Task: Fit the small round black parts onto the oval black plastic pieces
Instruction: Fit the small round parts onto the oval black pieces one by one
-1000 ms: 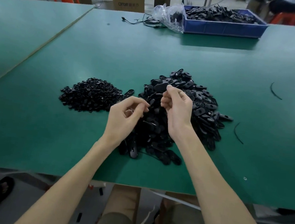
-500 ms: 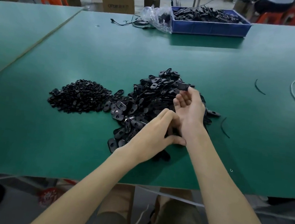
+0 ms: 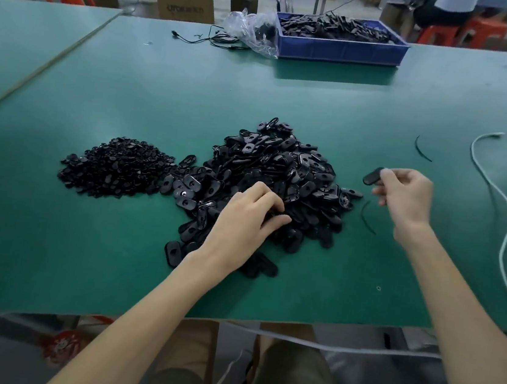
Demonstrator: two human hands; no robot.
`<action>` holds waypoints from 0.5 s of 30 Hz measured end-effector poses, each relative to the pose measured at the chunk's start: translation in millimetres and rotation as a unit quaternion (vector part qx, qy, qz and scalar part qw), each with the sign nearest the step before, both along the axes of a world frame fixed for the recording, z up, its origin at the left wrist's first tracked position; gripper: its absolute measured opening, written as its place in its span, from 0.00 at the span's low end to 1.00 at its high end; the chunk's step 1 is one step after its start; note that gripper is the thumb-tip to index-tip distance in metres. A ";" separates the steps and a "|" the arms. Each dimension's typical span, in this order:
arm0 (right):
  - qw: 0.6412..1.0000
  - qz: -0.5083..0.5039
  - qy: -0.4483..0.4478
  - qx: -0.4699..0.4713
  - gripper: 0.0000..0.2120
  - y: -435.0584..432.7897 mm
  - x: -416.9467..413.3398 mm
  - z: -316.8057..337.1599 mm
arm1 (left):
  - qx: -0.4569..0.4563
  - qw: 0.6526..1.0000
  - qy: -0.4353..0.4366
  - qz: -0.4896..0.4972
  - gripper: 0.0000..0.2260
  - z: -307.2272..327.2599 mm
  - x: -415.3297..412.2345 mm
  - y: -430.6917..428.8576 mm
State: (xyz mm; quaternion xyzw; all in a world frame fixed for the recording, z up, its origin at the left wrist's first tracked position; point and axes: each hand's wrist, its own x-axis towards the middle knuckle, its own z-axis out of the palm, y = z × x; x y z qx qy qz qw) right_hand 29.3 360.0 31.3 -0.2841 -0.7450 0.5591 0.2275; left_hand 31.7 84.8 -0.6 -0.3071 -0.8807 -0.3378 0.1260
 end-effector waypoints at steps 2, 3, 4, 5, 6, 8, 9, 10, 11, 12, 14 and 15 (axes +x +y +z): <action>0.998 -0.023 -0.044 0.024 0.04 13.1 2.6 -10.5 | -0.006 1.000 0.024 0.010 0.09 -1.8 0.8 0.1; 0.997 -0.027 -0.065 0.033 0.04 17.8 3.5 -14.4 | -0.010 0.999 0.035 0.014 0.09 -1.8 1.0 -0.1; 0.995 -0.027 -0.084 0.042 0.07 21.6 3.8 -17.7 | -0.014 0.999 0.043 0.016 0.09 -1.2 0.9 -0.5; 0.993 -0.026 -0.099 0.052 0.09 23.6 4.0 -19.2 | -0.018 0.999 0.047 0.017 0.09 0.1 0.6 -1.2; 0.992 -0.026 -0.108 0.064 0.10 24.7 4.0 -19.9 | -0.022 0.998 0.049 0.018 0.09 1.6 0.0 -2.2; 0.989 -0.030 -0.119 0.083 0.10 25.3 2.9 -18.6 | -0.024 0.998 0.047 0.023 0.08 5.4 -1.7 -5.8; 0.988 -0.032 -0.123 0.090 0.10 25.0 2.1 -17.3 | -0.023 0.998 0.045 0.027 0.07 7.3 -2.8 -8.6; 0.987 -0.030 -0.128 0.098 0.10 24.9 1.3 -16.1 | -0.021 0.998 0.043 0.033 0.07 8.9 -4.0 -12.5; 0.985 -0.026 -0.132 0.105 0.11 24.3 0.9 -14.9 | -0.018 0.998 0.038 0.039 0.07 10.3 -5.4 -16.9; 0.984 -0.019 -0.136 0.114 0.12 23.4 1.1 -14.2 | -0.012 0.998 0.030 0.047 0.07 11.5 -7.1 -22.3; 0.979 -0.001 -0.149 0.138 0.16 21.9 2.8 -13.1 | 0.017 0.998 0.008 0.067 0.07 14.0 -11.5 -35.8; 0.977 0.004 -0.152 0.148 0.19 21.1 4.5 -12.7 | 0.035 0.996 -0.001 0.078 0.07 15.3 -14.2 -43.8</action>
